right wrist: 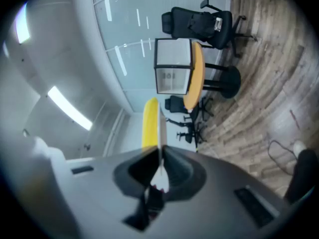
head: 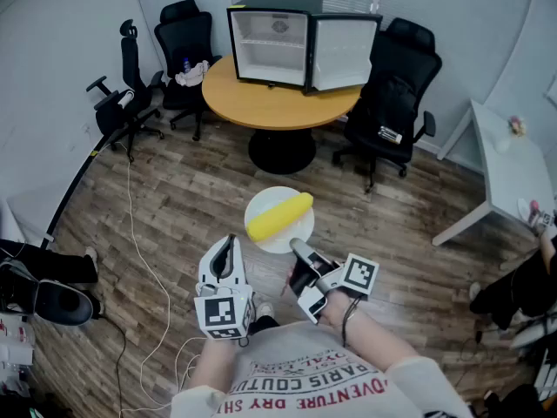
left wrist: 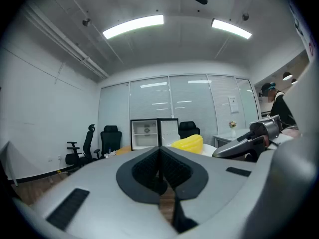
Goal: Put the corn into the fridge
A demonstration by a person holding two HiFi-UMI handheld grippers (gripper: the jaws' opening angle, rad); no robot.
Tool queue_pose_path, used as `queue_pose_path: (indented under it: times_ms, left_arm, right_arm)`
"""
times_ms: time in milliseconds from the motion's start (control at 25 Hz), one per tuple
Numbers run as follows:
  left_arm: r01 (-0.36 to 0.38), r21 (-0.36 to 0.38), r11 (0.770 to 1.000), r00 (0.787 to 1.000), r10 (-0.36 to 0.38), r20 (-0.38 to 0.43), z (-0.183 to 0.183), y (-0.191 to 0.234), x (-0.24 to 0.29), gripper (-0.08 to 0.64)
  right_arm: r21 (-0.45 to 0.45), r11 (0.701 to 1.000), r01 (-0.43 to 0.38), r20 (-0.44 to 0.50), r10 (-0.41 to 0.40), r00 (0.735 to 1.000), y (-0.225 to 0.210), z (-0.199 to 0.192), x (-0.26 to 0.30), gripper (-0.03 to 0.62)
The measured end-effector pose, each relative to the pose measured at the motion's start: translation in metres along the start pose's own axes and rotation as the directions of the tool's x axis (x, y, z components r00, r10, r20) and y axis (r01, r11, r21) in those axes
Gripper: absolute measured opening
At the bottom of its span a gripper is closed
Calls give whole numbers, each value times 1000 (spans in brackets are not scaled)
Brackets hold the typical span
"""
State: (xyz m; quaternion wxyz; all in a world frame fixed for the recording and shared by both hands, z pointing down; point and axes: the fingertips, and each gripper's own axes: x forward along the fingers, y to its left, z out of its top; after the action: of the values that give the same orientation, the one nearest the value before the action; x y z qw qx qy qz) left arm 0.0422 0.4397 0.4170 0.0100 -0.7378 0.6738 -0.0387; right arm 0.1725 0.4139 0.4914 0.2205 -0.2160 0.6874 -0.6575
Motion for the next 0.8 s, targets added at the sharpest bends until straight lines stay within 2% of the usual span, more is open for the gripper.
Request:
queue_pose_path:
  times_ms: [400, 640, 800]
  left_arm:
    - [9, 1, 1000, 1000, -9, 12, -7, 2, 3, 29]
    - [22, -5, 1000, 999, -22, 23, -8, 11, 19, 29]
    - [63, -16, 998, 997, -62, 40, -5, 27, 39, 29]
  right_arm:
    - [-1, 1000, -9, 1, 9, 1000, -5, 2, 4, 44]
    - [-14, 999, 36, -7, -36, 999, -13, 9, 19, 43]
    - [-21, 999, 49, 7, -49, 999, -13, 12, 44, 43]
